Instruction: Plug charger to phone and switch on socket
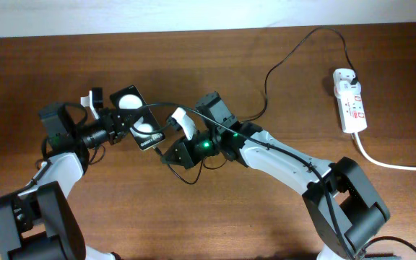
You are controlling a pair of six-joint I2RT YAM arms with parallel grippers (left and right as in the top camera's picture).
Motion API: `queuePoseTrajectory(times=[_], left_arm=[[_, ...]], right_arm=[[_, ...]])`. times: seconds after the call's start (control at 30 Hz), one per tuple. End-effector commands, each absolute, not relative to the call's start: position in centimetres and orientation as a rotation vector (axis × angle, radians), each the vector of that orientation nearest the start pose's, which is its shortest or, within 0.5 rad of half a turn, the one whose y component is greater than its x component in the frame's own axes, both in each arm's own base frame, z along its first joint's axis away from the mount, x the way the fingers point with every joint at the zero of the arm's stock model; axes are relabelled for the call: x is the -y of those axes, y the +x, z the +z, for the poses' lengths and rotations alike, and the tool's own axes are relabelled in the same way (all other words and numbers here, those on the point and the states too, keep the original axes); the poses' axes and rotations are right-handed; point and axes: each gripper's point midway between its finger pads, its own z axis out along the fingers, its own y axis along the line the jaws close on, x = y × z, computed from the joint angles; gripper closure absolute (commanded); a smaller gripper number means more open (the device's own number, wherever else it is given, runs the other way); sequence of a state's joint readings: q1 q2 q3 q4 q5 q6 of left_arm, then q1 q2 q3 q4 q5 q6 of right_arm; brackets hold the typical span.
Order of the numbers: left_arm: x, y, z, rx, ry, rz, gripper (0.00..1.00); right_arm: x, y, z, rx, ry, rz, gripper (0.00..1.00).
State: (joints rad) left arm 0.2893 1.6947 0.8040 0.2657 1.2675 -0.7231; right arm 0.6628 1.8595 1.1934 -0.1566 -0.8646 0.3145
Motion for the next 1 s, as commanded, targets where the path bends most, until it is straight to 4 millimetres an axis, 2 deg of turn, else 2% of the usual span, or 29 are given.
queuePoseTrajectory(times=[0.0, 0.3, 0.8, 0.97], left_arm=[[5.7, 38.4, 14.9, -2.077, -0.335, -1.67, 1.0], [5.7, 38.4, 14.9, -2.08, -0.358, -1.682, 1.0], [5.7, 38.4, 15.0, -2.08, -0.357, -1.683, 1.0], [5.7, 38.4, 15.0, -2.08, -0.357, -1.683, 1.0]], right_arm=[[-38.3, 27.4, 13.4, -2.349, -0.882, 1.473, 0.96], [-38.2, 27.6, 13.3, -2.351, -0.878, 1.463, 0.96], [-37.9, 29.3, 12.6, -2.406, -0.751, 1.357, 0.96], [-38.4, 29.9, 13.4, -2.394, -0.687, 1.392, 0.96]])
